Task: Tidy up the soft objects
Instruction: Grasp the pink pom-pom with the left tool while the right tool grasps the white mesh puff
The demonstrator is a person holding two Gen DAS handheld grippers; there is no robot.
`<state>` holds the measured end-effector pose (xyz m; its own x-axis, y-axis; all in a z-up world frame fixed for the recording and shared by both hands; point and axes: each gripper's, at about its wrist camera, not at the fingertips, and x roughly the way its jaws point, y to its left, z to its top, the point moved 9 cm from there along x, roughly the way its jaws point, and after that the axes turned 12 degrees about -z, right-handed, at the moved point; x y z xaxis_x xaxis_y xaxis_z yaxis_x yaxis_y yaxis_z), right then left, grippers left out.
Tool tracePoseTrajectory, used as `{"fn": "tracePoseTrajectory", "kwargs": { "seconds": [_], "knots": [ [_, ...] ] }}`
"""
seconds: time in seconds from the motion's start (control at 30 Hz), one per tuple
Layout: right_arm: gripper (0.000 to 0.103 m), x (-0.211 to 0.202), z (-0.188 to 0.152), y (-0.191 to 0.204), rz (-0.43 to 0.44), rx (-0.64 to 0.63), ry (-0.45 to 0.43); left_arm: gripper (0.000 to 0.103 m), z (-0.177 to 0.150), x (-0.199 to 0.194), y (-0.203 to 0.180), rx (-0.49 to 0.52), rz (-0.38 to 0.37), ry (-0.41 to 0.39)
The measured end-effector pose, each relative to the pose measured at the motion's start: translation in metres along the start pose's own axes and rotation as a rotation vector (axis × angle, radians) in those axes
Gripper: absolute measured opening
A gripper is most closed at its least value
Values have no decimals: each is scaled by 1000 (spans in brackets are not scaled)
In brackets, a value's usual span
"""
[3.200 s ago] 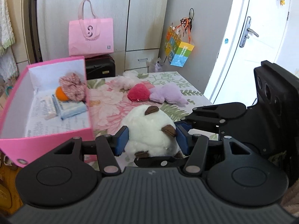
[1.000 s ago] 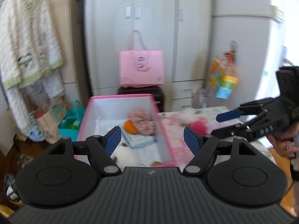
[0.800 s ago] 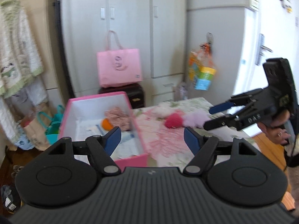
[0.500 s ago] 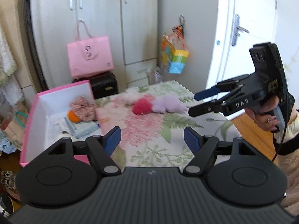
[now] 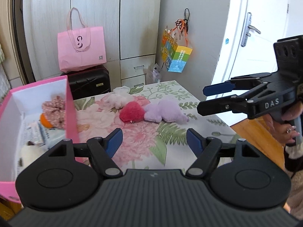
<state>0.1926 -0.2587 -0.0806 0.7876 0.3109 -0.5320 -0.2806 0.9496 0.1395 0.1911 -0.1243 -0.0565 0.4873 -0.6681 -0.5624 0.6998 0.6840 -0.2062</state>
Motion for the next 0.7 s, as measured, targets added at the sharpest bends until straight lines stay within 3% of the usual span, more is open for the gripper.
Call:
{"fn": "tracePoseTrajectory", "kwargs": {
  "seconds": [0.2,0.37,0.53,0.7],
  "knots": [
    [83,25,14,-16,-15,-29,-43,72,5,48,16,-61,22,-5],
    [83,53,28,-29,-25,-107,-144,72,8,89,34,-125,58,-18],
    [83,94,40,-44,15,-82,-107,72,12,131,58,-214,87,-38],
    [83,147,55,-60,85,-63,-27,72,13,159,87,-263,202,-76]
  ]
}}
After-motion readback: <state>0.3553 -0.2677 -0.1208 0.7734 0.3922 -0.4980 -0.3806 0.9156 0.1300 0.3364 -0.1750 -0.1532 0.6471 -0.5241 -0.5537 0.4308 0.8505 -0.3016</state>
